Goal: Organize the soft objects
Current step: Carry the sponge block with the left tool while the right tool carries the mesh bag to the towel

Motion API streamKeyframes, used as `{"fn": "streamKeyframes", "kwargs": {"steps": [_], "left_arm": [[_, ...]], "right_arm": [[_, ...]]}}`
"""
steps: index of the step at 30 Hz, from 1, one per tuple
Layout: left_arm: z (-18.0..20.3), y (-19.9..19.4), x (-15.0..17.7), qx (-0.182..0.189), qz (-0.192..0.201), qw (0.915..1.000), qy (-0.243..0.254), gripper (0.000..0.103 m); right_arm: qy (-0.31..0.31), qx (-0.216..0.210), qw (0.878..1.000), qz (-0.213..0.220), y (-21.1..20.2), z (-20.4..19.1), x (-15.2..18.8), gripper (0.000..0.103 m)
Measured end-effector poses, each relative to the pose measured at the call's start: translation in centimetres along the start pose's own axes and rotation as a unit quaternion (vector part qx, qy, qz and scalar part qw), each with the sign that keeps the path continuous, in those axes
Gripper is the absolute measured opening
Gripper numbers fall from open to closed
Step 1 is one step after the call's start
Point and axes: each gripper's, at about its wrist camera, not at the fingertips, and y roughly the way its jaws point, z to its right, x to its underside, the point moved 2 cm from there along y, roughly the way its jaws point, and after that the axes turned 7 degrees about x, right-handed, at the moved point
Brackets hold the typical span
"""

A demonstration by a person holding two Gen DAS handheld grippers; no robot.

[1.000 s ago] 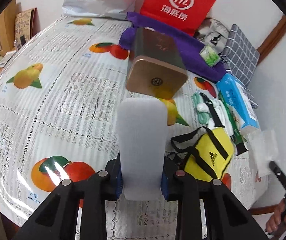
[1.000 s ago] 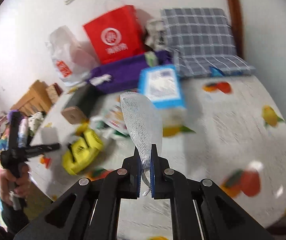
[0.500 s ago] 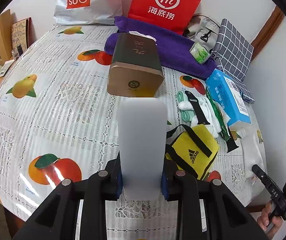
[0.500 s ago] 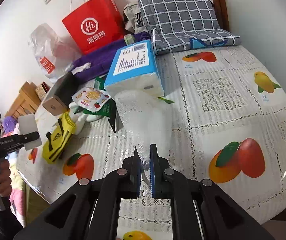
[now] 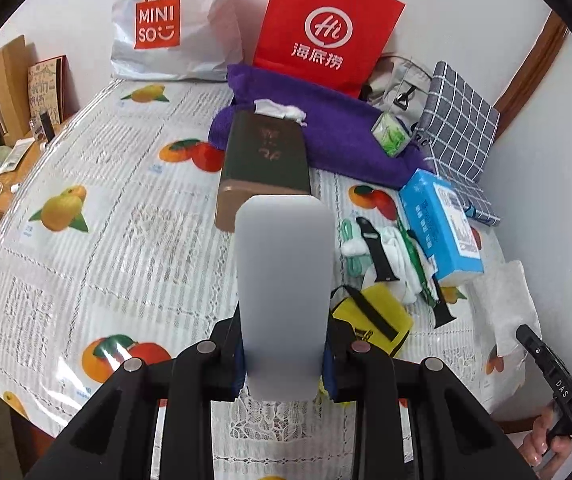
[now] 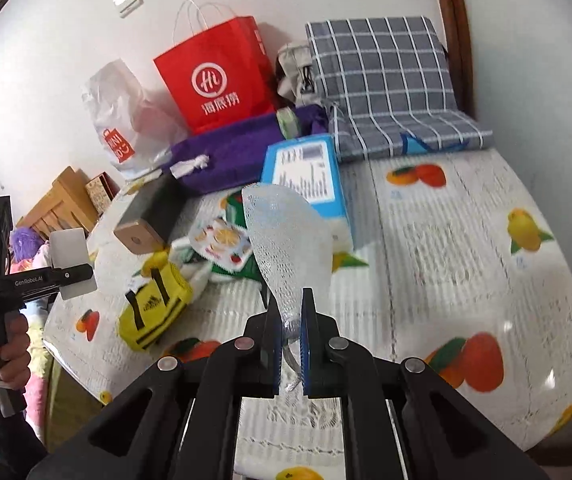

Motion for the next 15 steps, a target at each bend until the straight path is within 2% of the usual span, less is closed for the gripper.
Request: {"fn": "streamKeyframes", "kwargs": {"steps": [15], "left_arm": [[1.1, 0.6, -4.4, 0.015, 0.013, 0.9997, 0.017, 0.027]], "right_arm": [[-0.037, 0.006, 0.999, 0.032, 0.3, -2.7, -5.7, 0.007]]}}
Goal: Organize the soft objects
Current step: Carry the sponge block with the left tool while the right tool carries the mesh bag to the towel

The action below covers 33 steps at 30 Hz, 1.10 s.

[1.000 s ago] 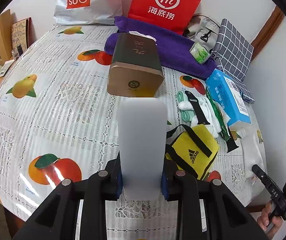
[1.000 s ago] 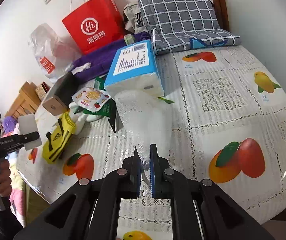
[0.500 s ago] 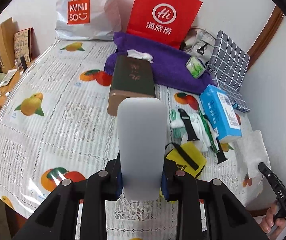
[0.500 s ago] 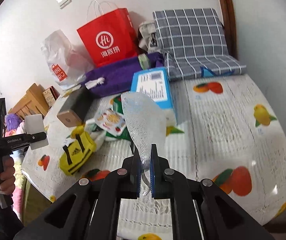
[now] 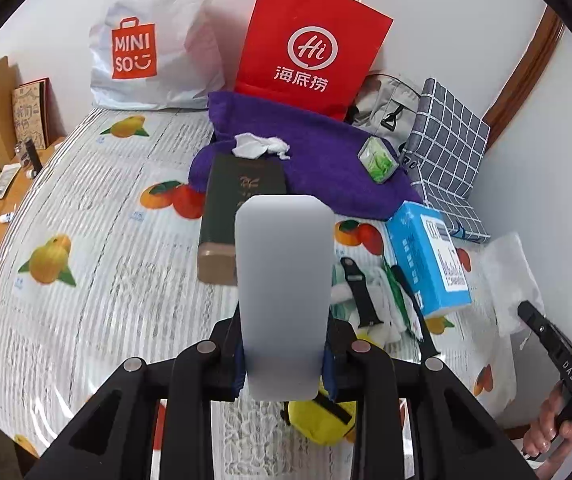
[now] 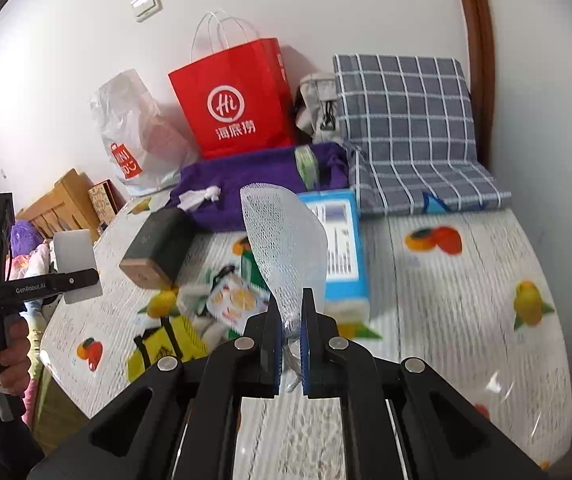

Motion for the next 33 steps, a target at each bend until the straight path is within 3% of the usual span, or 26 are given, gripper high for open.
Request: {"fn": "streamKeyframes", "kwargs": {"steps": [11, 21, 33], "left_arm": [[-0.2, 1.8, -5.1, -0.01, 0.008, 0.9999, 0.008, 0.027], [-0.7, 3.9, -10.9, -0.021, 0.016, 0.9996, 0.008, 0.027], [-0.6, 8.5, -17.5, -0.024, 0.015, 0.9995, 0.013, 0.027]], "right_arm": [[-0.02, 0.004, 0.999, 0.025, 2.8, -1.8, -6.4, 0.007], [-0.026, 0.0, 0.999, 0.021, 8.1, -3.1, -11.4, 0.007], [-0.041, -0.039, 0.998, 0.007, 14.5, -5.9, -17.0, 0.009]]}}
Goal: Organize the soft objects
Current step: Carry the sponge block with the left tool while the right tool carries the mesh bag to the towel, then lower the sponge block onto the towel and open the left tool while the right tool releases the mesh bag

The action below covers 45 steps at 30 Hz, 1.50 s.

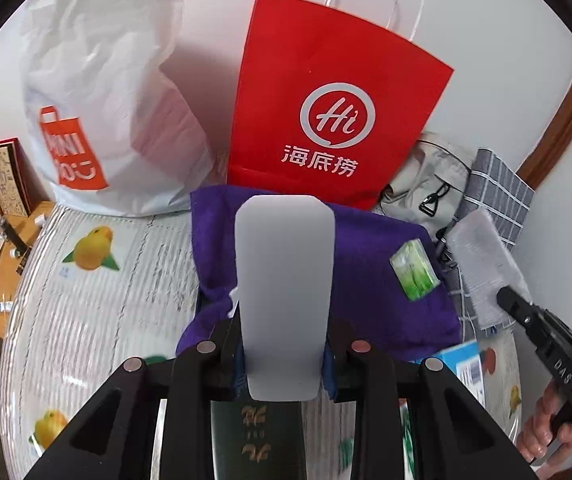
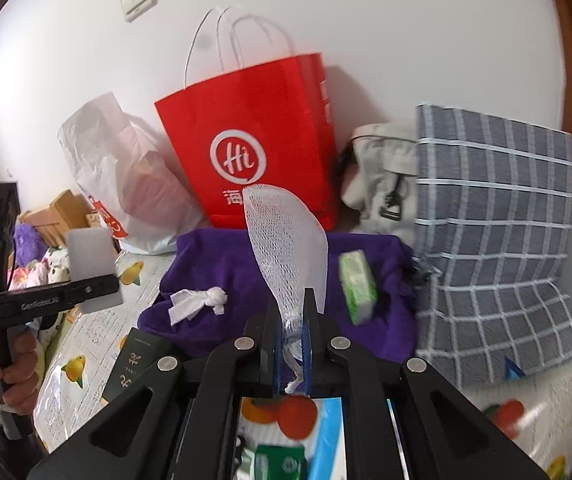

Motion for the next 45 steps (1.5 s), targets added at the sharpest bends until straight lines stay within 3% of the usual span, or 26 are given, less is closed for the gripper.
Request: {"fn": "streamKeyframes", "kwargs": {"steps": [7, 17, 32, 34, 38, 45], "left_arm": [[-0.6, 3.6, -2.0, 0.012, -0.02, 0.9996, -0.014, 0.027], [-2.1, 6.8, -3.2, 0.002, -0.031, 0.9994, -0.016, 0.027], [-3.1, 10.4, -3.2, 0.002, -0.067, 0.9974, -0.026, 0.027], [-3.4, 11.1, -2.8, 0.005, -0.078, 0.9962, -0.037, 0.027], [-3.5, 11.9, -2.6, 0.023, -0.088, 0.9947, -0.046, 0.027], [-3.5, 12.7, -2.5, 0.038, -0.092, 0.9934, -0.056, 0.028]], "right_arm": [[-0.022, 0.002, 0.999, -0.026, 4.1, -0.1, -0.4, 0.009], [-0.03, 0.007, 0.999, -0.038, 6.6, 0.9, -0.4, 0.008], [-0.095, 0.024, 0.986, -0.135, 11.2, 0.1, 2.5, 0.01], [-0.095, 0.012, 0.985, -0.143, 11.4, -0.1, 2.7, 0.019], [-0.095, 0.002, 0.986, -0.138, 11.4, -0.4, 2.7, 0.06], [-0.093, -0.01, 0.99, -0.104, 10.2, -0.5, 1.9, 0.071]]}}
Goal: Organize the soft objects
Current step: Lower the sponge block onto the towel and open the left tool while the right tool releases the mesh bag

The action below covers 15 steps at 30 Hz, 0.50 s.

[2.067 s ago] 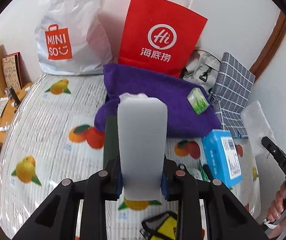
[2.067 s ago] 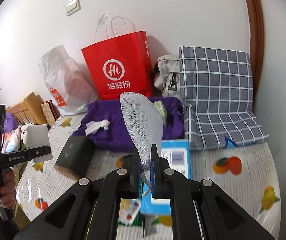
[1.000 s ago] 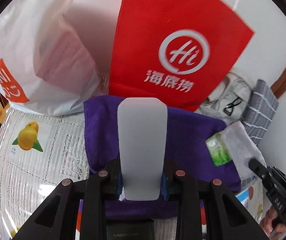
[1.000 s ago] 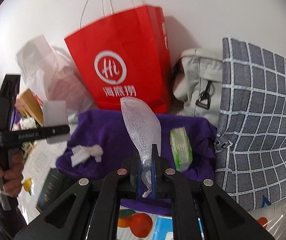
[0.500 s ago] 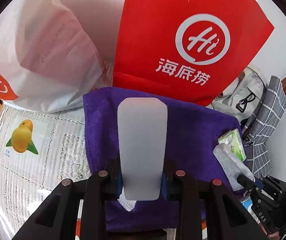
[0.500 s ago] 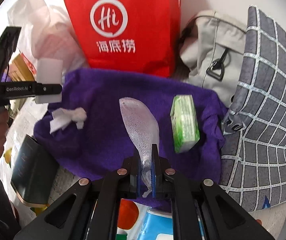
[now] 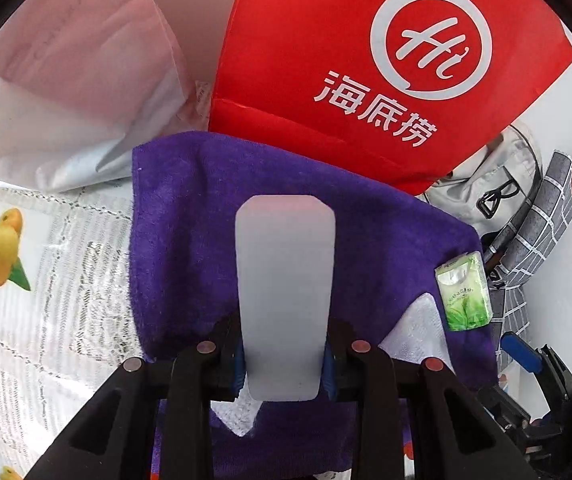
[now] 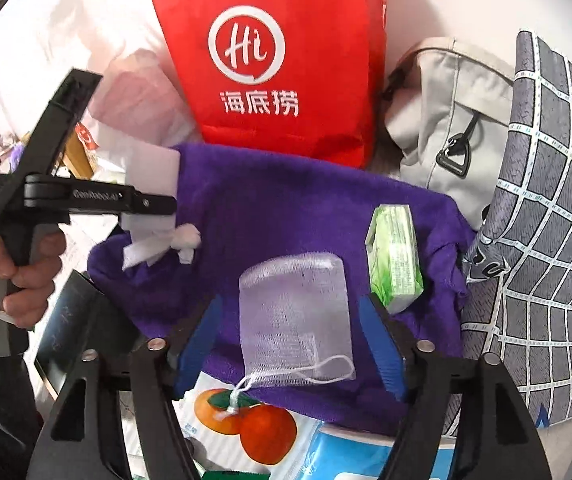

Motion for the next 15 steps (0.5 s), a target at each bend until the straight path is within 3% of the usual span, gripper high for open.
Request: {"fn": "streamKeyframes", "kwargs": {"steps": [9, 10, 12, 15], "left_arm": [[0.8, 0.6, 0.0, -0.001, -0.004, 0.9999, 0.015, 0.029], [1.2, 0.9, 0.0, 0.002, -0.007, 0.9998, 0.017, 0.032], [1.7, 1.4, 0.1, 0.005, -0.014, 0.9997, 0.018, 0.047], [2.6, 1.5, 0.3, -0.003, -0.012, 0.9993, 0.034, 0.055]], "right_arm": [[0.045, -0.005, 0.999, 0.015, -1.1, 2.1, -0.5, 0.072], [0.05, -0.007, 0.999, 0.013, -1.1, 2.3, -0.5, 0.072], [0.057, -0.009, 0.998, 0.014, -1.1, 2.4, -0.5, 0.072], [0.06, -0.013, 0.998, 0.014, -1.2, 2.5, -0.5, 0.072]]}}
